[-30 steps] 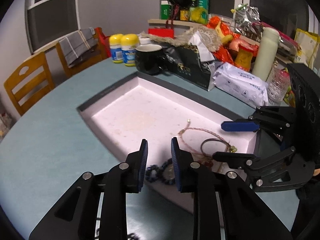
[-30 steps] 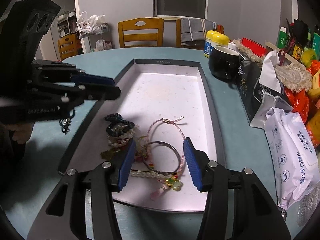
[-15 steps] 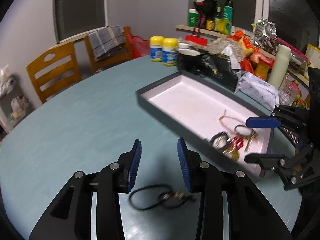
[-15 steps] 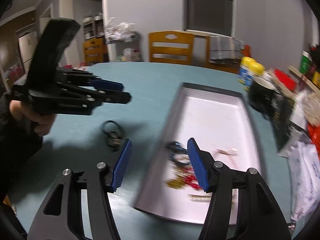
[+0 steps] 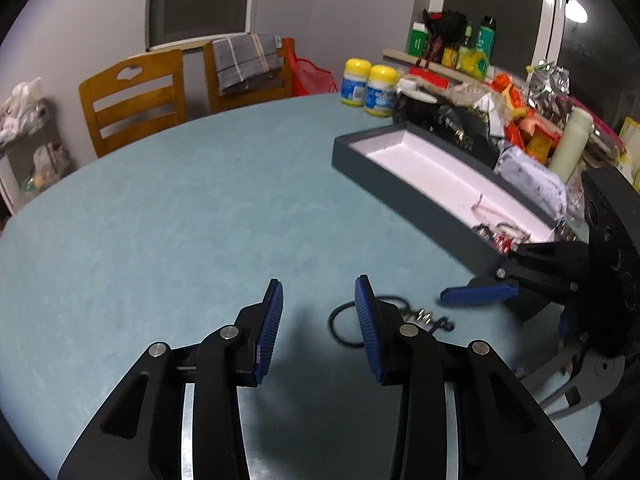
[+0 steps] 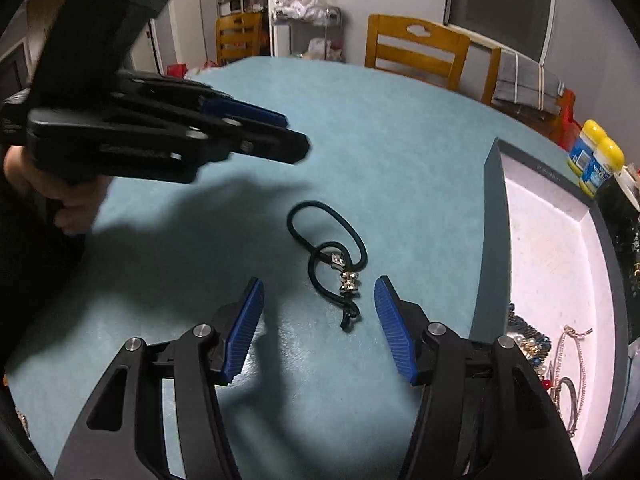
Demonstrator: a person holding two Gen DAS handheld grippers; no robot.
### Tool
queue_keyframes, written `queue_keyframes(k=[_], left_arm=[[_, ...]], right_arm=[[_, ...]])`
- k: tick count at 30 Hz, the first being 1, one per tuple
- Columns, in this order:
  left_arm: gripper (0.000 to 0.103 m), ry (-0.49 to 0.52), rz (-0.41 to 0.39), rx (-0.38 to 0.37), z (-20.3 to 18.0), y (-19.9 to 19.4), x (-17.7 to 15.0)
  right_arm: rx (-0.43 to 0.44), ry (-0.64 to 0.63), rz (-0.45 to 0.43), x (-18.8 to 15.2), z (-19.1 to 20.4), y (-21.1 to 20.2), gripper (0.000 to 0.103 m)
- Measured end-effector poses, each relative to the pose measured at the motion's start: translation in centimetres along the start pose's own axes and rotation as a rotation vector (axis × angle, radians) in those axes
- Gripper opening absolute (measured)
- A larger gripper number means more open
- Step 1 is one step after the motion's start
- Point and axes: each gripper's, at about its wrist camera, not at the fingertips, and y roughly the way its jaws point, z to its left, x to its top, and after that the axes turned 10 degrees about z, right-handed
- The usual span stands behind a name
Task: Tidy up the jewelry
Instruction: 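Grasp the black cord necklace by its silver charm with the right tool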
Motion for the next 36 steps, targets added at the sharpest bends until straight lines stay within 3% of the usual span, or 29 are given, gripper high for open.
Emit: queue_keyframes(k=[14,16,24,26,29,36], left_arm=[[0.043,0.041,0.009,0.0,-0.4,0.2,-0.6],[0.043,0.051,0.01,0.006,-0.7,0.2,-0.6],[0.043,0.06,0.017,0.015,-0.5,0.3,-0.8],[0.043,0.062,0.021,0.006,-0.5,0.4,-0.9],[0.043,0.068,0.024,0.003,-0.4,0.4,-0.9],[0.043,0.094,0.047,-0.016,-0.5,0.7,-1.3]], right_arm=[[-0.022,-0.007,0.012,0.5,0.4,0.8,0.049],[-0.02,-0.019,0.011,0.5,0.6,0.9,0.042],[-0.001,-0.024,0.01,0.6,0.4,0.8,0.036],[-0.002,-0.012,0.01,0.5,0.2,0.7,0.02],[0.011,0.02,0.009,0.5,-0.5,0.7,0.014],[0.011,0.071,-0.069,0.2,-1.9,-1.0,0.011]])
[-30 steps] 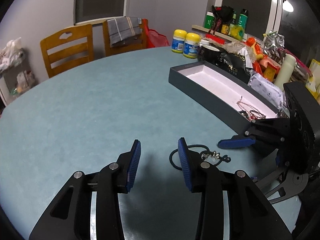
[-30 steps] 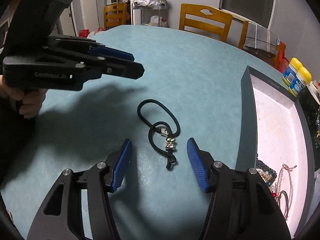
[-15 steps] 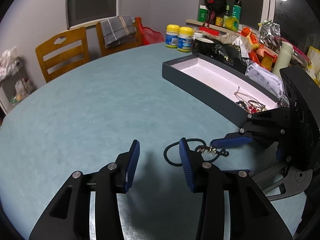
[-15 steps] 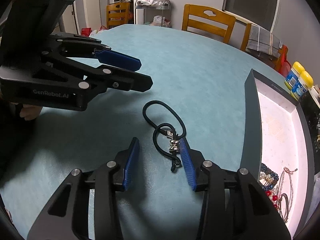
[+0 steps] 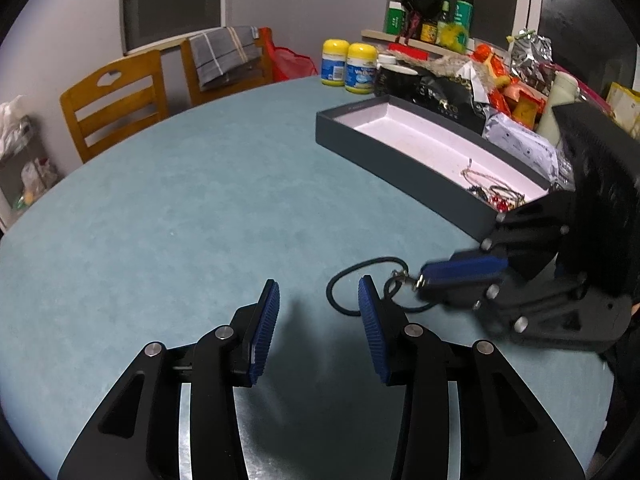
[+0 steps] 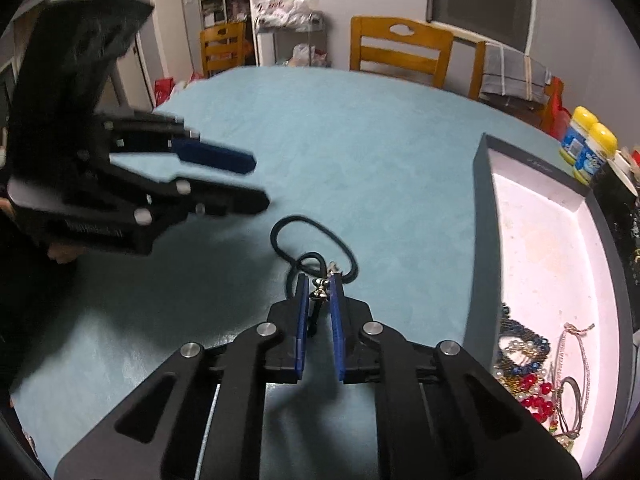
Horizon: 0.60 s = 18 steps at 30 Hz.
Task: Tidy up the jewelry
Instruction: 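Grasp the black cord necklace by its silver charm with the right tool, then grasp the black cord loop with the left tool while the right tool holds the charm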
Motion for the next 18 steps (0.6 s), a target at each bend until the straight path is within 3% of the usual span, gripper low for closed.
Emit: queue_keyframes(k=[7,12,18], left_arm=[[0.043,0.045,0.037,-0.008,-0.8,1.1,-0.1],[0.043,0.076,0.056,-0.01,-1.2,1.9,0.0],[0.043,0.16,0.066,0.002,-3.0,3.1,0.6]], right_arm=[[-0.006,0.019,-0.051,-0.2,-0.5,-1.2,0.011],[-0.012,0.04,-0.137,-1.0,-0.5,-3.0,0.011],[-0.002,0.053,-0.154,-1.0,-0.7,-3.4,0.011]])
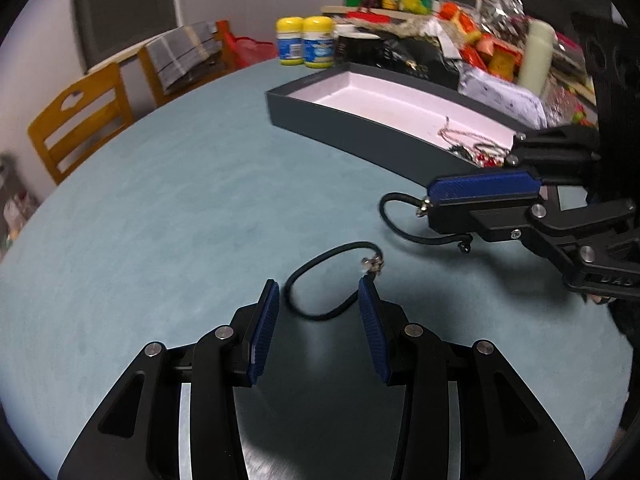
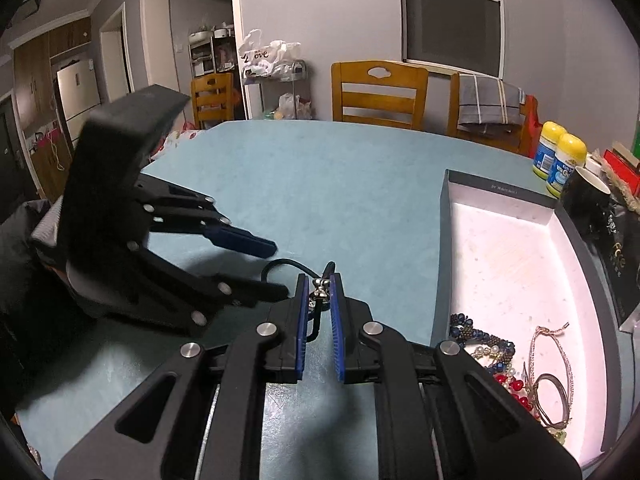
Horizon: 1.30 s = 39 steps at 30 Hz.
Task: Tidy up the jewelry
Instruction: 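Grasp the black cord loop with the left tool while the right tool holds the charm, then carry the black cord necklace into the tray and open both tools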
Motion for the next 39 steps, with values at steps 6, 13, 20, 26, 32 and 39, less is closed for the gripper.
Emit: queue_keyframes(k=[6,13,20,26,32,39], left_arm=[[0.045,0.041,0.006,0.008,-1.0,0.9,1.0],[0.073,0.015,0.019,0.018,-0.6,1.8,2.1],[0.056,0.007,0.03,-0.029,-0.7,1.8,2.3],[0.007,0.036,0.041,0.026,-1.4,1.7,2.4],[0.005,-0.016,0.013,0.05,-0.7,1.1,2.6],[0.0,-0.098,-0.091,0.068,0.6,-1.7,2.9]], right_arm=[[0.028,0.034,-0.027,-0.2,-0.6,-0.7,0.011],[0.044,0.052,-0.048,-0.4,-1.0,-1.1,0.011],[0.053,0.055,-0.052,-0.7,-1.0,-1.5,0.011],[0.051,0.055,-0.057,-0.7,-1.1,-1.6,0.011],[0.041,0.065,-0.077,-0.8,-1.0,-2.1,0.011],[0.029,0.071,-0.117,-1.3,-0.6,-2.9,0.011]])
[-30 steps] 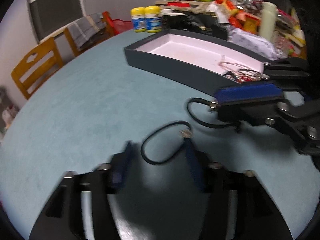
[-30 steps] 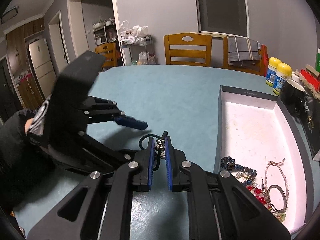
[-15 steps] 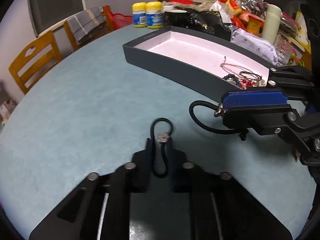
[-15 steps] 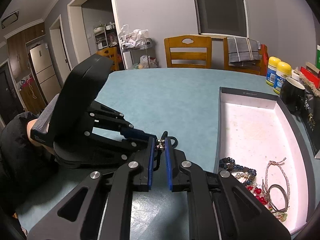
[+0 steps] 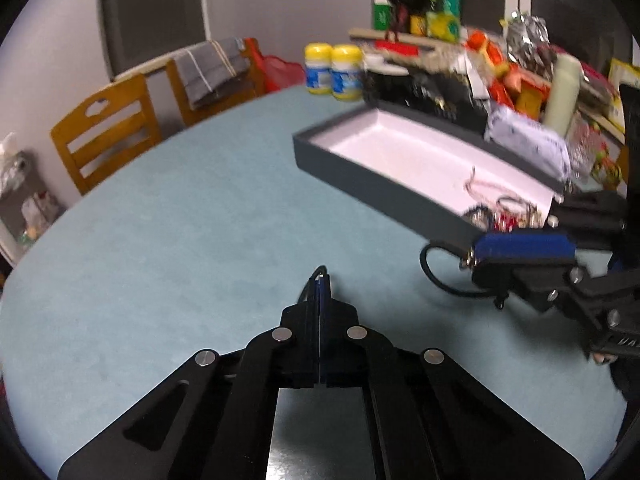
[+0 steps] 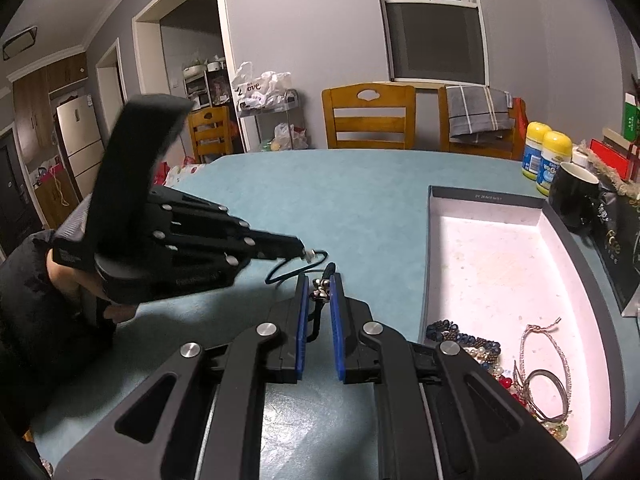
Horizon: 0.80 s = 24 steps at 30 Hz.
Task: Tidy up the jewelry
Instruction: 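Carry the black cord necklace into the tray and open both tools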
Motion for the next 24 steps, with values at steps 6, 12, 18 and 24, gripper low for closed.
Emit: queue_keyframes(k=[6,12,18,24], left_arm=[[0.0,-0.003,-0.092,0.014,-1.8,-2.7,0.9],[0.0,0.045,-0.144,0.007,-5.1,-4.3,2.9],[0.0,0.101,-0.145,-0.016,-8.6,-3.7,5.0],[0.0,0.134,-0.111,-0.042,-11.8,-1.2,6.7]], right_arm=[[0.026,0.046,-0.06,0.1,-1.1,-2.0,0.011],[-0.007,0.04,-0.118,0.2,-2.7,-5.6,0.011],[-0.055,0.101,-0.142,-1.0,-6.2,-8.0,0.011],[-0.121,0.188,-0.085,-2.9,-10.1,-8.4,0.011]])
